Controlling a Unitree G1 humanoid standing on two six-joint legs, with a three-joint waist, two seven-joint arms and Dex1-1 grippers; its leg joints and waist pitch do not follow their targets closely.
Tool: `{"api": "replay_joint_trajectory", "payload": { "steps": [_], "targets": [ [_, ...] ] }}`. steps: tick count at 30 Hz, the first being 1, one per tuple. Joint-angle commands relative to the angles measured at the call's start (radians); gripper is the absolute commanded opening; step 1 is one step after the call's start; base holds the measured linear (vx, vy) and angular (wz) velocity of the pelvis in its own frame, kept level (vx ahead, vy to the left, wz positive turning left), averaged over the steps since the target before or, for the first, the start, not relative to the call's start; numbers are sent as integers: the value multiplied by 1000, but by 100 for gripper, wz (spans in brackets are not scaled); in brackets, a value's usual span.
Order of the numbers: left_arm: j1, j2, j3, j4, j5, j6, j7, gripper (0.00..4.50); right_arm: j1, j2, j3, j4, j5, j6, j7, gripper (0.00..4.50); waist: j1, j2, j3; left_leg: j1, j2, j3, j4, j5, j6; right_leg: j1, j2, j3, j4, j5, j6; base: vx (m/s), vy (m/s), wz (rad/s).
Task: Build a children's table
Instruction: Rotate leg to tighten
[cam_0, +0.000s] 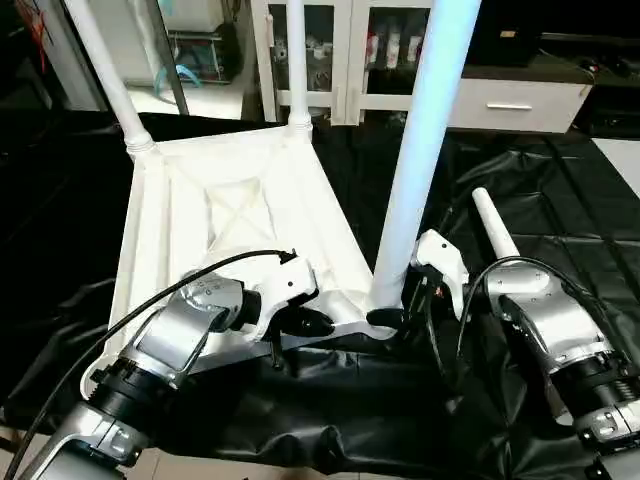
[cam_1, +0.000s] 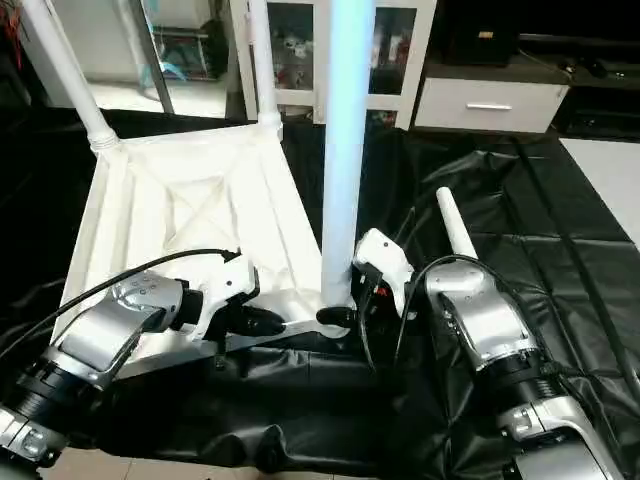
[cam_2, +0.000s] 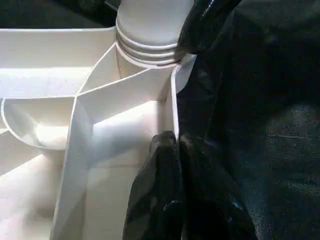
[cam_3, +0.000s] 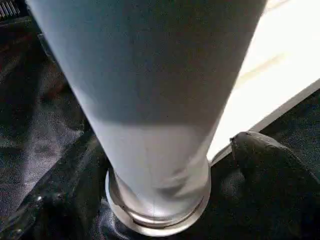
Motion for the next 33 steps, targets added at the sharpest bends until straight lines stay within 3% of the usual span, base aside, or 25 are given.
{"api": "replay_joint_trajectory", "payload": {
  "steps": [1,3,4,6,11,17,18,23,28,29,33],
  "targets": [
    [32,-24,-100,33,27,34,-7,0,-29,6,22,-1,-19,-13,-3,406,-4,-17,-48,2,56,-23,-74,-212,56,43,-55,44,-63,-314,-232,0,0,0],
    [24,-44,-79,39,14,67,14,53,-31,6,21,3,-20,-15,-4,417,-2,-16,-48,5,56,-21,-73,-211,56,41,-54,45,-64,-308,-237,0,0,0],
    [21,-51,-72,37,8,80,19,53,-33,6,19,6,-21,-18,-4,417,-3,-21,-48,5,56,-20,-73,-212,57,40,-53,45,-64,-307,-238,0,0,0],
    [21,-50,-76,32,21,69,27,56,-37,7,16,15,-23,-26,-8,417,-6,-18,-48,0,54,-22,-72,-211,59,44,-54,44,-62,-311,-236,0,0,0],
    [21,-58,-71,62,48,37,59,56,-36,8,12,14,-24,-30,-9,417,-12,-17,-51,-1,55,-23,-70,-192,73,45,-53,43,-60,-255,-250,0,0,0],
    [11,-66,-61,75,46,35,72,56,-32,6,8,8,-17,-34,0,417,-12,-18,-50,0,55,-23,-71,-210,70,44,-54,43,-63,-294,-243,0,0,0],
    [11,-68,-57,76,44,31,73,28,-31,5,9,7,-15,-34,5,417,-12,-18,-50,0,56,-23,-70,-208,70,45,-54,43,-62,-289,-245,0,0,0],
    [13,-67,-53,79,46,28,64,8,-24,-14,24,7,-22,-41,38,417,-9,-19,-51,0,55,-22,-68,-194,79,45,-53,42,-60,-266,-253,0,0,0],
    [23,-61,-58,62,34,46,41,8,-23,-19,35,3,-27,-46,57,417,-9,-19,-51,-1,56,-23,-68,-190,80,46,-54,42,-59,-266,-253,0,0,0],
    [27,-61,-59,57,34,47,42,8,-20,-19,39,-3,-25,-45,69,417,-10,-25,-51,-1,56,-22,-68,-191,83,46,-54,42,-60,-268,-253,0,0,0],
    [29,-62,-58,56,35,49,47,8,-31,-3,34,15,-30,-56,52,417,-10,-22,-51,-2,56,-22,-67,-181,87,45,-55,43,-58,-265,-255,0,0,0]
  ]
}}
